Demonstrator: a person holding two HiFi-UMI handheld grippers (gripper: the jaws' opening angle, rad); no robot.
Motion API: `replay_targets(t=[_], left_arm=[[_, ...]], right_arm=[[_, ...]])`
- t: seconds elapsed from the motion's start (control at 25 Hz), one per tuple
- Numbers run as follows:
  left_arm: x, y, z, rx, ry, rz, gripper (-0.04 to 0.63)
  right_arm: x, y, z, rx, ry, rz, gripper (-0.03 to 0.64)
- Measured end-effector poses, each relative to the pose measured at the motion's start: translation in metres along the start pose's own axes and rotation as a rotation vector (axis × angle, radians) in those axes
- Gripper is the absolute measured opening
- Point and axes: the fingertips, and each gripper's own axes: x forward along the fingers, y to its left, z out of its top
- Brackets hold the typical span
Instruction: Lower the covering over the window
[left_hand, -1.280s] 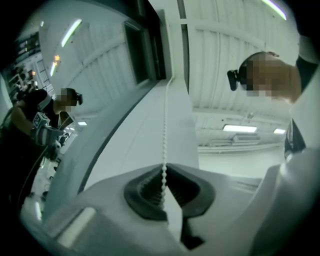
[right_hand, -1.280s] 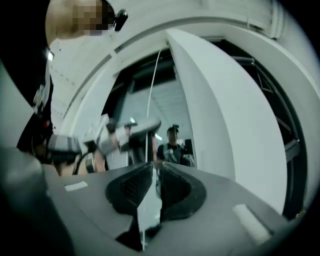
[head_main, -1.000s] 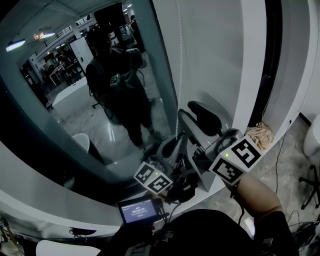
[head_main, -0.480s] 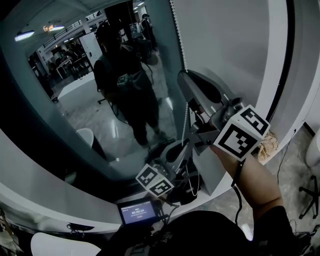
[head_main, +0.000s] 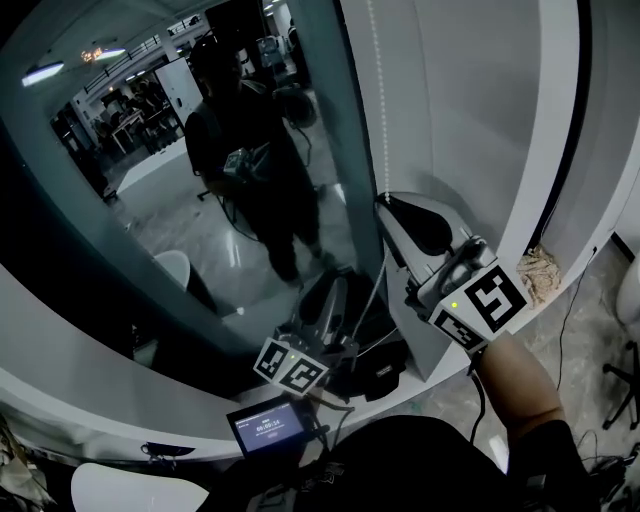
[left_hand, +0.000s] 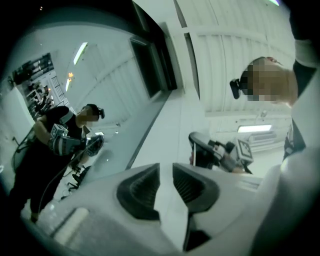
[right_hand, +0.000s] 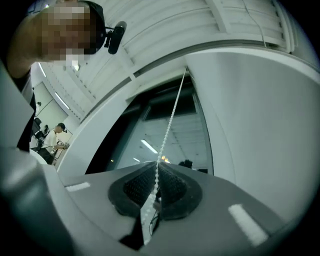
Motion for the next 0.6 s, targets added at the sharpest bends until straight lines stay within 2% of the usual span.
replay_targets(t=[0.2,0.4,0.52,0.6], left_arm=[[0.002,0.004,0.029,0.063,-0.047,0.014,0.104],[0.033,-0.035,0.027,0.099,-0.018,-0.113,0.144],[0.055,-0.058,0.027,0.11,-0.021,-0.179,0.164],[0.07,-0.066,0.031,0.123,-0.031,-0.196,0.163]], right_arm=[[-0.04,0.02,-0.106,0.054,0.216,0.005,0.014],[-0.09,0.054,-0.211,0.14,0.423,0.027,0.014],[-0.123,0.079,-0.266,0.109,0.563,0.06,0.014],[-0.154,0.091,-0.307,0.12,0.673,0.072,0.014]])
